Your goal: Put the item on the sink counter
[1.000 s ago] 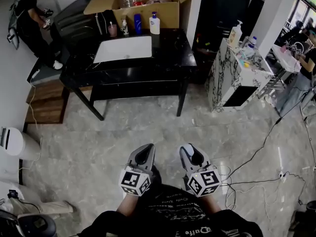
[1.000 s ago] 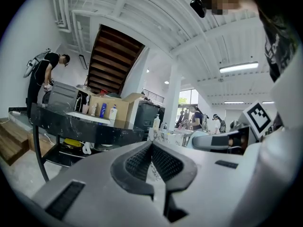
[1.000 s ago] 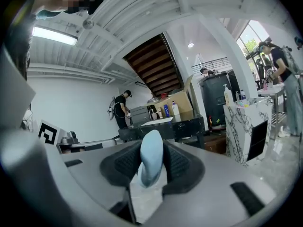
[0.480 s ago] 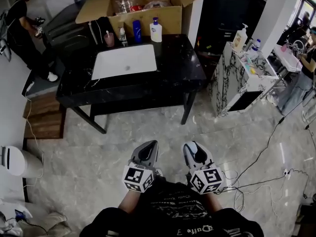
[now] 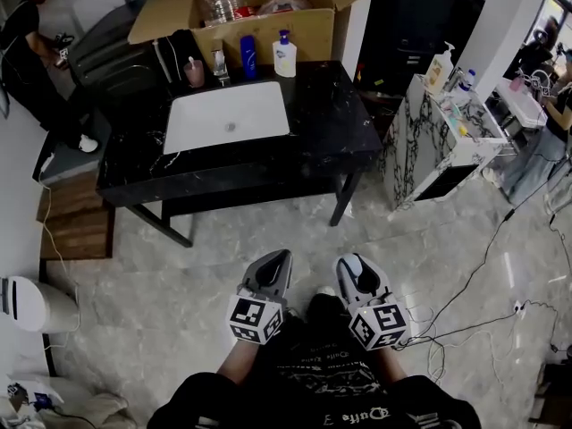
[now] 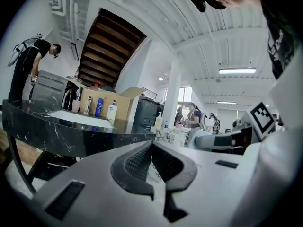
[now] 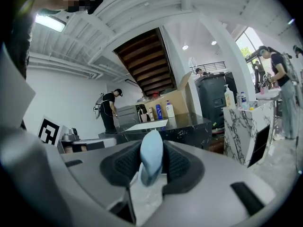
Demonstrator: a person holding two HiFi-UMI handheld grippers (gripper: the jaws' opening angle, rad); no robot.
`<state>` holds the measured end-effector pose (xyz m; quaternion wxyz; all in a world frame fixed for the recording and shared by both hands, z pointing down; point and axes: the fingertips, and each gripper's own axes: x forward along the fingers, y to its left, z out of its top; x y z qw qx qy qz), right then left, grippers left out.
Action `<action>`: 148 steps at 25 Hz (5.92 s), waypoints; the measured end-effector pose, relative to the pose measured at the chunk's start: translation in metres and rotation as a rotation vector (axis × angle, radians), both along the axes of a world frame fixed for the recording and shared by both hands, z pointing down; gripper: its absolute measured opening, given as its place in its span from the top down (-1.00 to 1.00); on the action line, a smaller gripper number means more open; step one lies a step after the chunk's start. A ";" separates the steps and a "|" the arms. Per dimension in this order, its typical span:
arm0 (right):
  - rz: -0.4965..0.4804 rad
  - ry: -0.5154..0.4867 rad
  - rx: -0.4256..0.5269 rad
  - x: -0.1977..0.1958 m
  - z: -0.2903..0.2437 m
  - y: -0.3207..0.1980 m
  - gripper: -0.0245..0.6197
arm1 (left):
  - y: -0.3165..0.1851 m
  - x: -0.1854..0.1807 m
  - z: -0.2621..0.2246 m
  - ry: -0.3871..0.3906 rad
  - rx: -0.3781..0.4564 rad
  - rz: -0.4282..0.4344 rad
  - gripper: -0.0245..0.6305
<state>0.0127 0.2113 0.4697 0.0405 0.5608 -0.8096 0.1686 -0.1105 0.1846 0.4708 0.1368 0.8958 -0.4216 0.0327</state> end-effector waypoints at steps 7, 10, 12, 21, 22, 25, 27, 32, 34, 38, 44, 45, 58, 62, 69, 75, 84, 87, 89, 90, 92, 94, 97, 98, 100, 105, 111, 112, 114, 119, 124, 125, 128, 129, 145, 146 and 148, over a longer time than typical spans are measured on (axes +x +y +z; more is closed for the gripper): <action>-0.032 0.003 0.036 0.005 -0.008 -0.048 0.52 | -0.029 -0.005 0.011 -0.001 -0.027 -0.053 0.90; -0.045 0.009 0.036 0.014 -0.008 -0.076 0.52 | -0.049 0.000 0.012 -0.001 -0.037 -0.071 0.91; -0.049 0.007 0.028 0.020 -0.006 -0.096 0.52 | -0.066 0.006 0.011 -0.004 -0.033 -0.075 0.90; -0.117 -0.010 0.024 0.049 -0.009 -0.201 0.52 | -0.167 0.049 -0.001 -0.027 -0.017 -0.094 0.91; -0.124 -0.009 0.030 0.054 -0.011 -0.212 0.52 | -0.178 0.055 -0.002 -0.028 -0.015 -0.098 0.91; -0.160 -0.002 0.041 0.068 -0.016 -0.242 0.52 | -0.207 0.073 -0.003 -0.031 -0.013 -0.113 0.91; -0.182 -0.002 0.046 0.077 -0.018 -0.261 0.52 | -0.226 0.084 -0.003 -0.034 -0.011 -0.124 0.90; -0.216 0.000 0.054 0.098 -0.023 -0.303 0.52 | -0.266 0.107 -0.008 -0.023 0.000 -0.159 0.91; -0.228 0.004 0.062 0.104 -0.023 -0.317 0.52 | -0.277 0.112 -0.008 -0.022 0.005 -0.175 0.90; -0.236 0.006 0.079 0.109 -0.026 -0.341 0.52 | -0.296 0.115 -0.008 -0.033 0.009 -0.190 0.91; -0.223 0.005 0.094 0.110 -0.041 -0.386 0.52 | -0.328 0.106 -0.017 -0.039 0.027 -0.211 0.90; -0.223 0.006 0.099 0.109 -0.045 -0.394 0.52 | -0.334 0.103 -0.019 -0.039 0.031 -0.211 0.91; -0.213 0.014 0.126 0.094 -0.076 -0.491 0.52 | -0.389 0.084 -0.029 -0.033 0.042 -0.186 0.90; -0.213 0.056 0.152 0.086 -0.084 -0.523 0.52 | -0.405 0.074 -0.031 0.023 0.037 -0.198 0.90; -0.226 0.116 0.145 0.073 -0.085 -0.580 0.52 | -0.426 0.063 -0.032 0.019 0.041 -0.192 0.91; -0.247 0.132 0.120 0.064 -0.081 -0.621 0.52 | -0.441 0.056 -0.027 0.007 0.036 -0.193 0.90; -0.281 0.148 0.006 0.054 -0.041 -0.673 0.52 | -0.457 0.048 -0.020 -0.021 0.024 -0.184 0.91; -0.289 0.158 -0.023 0.052 -0.029 -0.690 0.52 | -0.463 0.043 -0.017 -0.029 0.016 -0.186 0.90; -0.297 0.179 -0.040 0.048 -0.021 -0.702 0.52 | -0.468 0.040 -0.015 -0.035 0.011 -0.188 0.91; -0.302 0.184 -0.050 0.045 -0.017 -0.707 0.52 | -0.470 0.038 -0.015 -0.039 0.008 -0.190 0.91; -0.308 0.178 -0.072 0.042 -0.008 -0.717 0.52 | -0.475 0.035 -0.014 -0.043 0.002 -0.192 0.90; -0.308 0.167 -0.094 0.041 -0.001 -0.727 0.52 | -0.480 0.034 -0.012 -0.044 -0.003 -0.191 0.90; -0.312 0.163 -0.132 0.038 0.013 -0.743 0.52 | -0.486 0.028 -0.011 -0.053 -0.006 -0.194 0.91; -0.313 0.159 -0.147 0.037 0.018 -0.748 0.52 | -0.488 0.025 -0.012 -0.055 -0.005 -0.197 0.91; -0.312 0.152 -0.180 0.036 0.027 -0.756 0.52 | -0.491 0.021 -0.011 -0.056 -0.011 -0.196 0.91; -0.306 0.148 -0.246 0.039 0.052 -0.765 0.52 | -0.495 0.015 -0.005 -0.055 -0.031 -0.197 0.91; -0.307 0.158 -0.268 0.041 0.065 -0.770 0.52 | -0.499 0.007 -0.001 -0.053 -0.035 -0.208 0.91; -0.306 0.163 -0.266 0.041 0.065 -0.772 0.52 | -0.500 0.002 0.000 -0.052 -0.038 -0.220 0.91; -0.302 0.177 -0.263 0.043 0.066 -0.777 0.52 | -0.500 -0.007 0.001 -0.053 -0.045 -0.246 0.91; -0.267 0.187 -0.281 0.056 0.074 -0.784 0.43 | -0.500 -0.016 0.003 -0.053 -0.051 -0.275 0.91; -0.230 0.165 -0.302 0.068 0.075 -0.789 0.36 | -0.499 -0.013 0.004 -0.003 -0.065 -0.263 0.91; -0.224 0.156 -0.309 0.070 0.076 -0.790 0.35 | -0.500 -0.013 0.003 0.016 -0.067 -0.264 0.91; -0.211 0.141 -0.325 0.078 0.080 -0.792 0.30 | -0.501 -0.017 0.003 0.024 -0.069 -0.274 0.91; -0.212 0.145 -0.327 0.079 0.081 -0.793 0.30 | -0.501 -0.019 0.003 0.023 -0.070 -0.277 0.91; -0.236 0.185 -0.214 0.075 0.050 -0.779 0.11 | -0.495 -0.018 0.003 0.016 -0.066 -0.300 0.91; -0.245 0.185 -0.192 0.074 0.043 -0.774 0.11 | -0.495 -0.017 0.003 0.016 -0.064 -0.301 0.91; -0.259 0.190 -0.136 0.073 0.024 -0.763 0.11 | -0.493 -0.013 0.000 0.015 -0.058 -0.298 0.91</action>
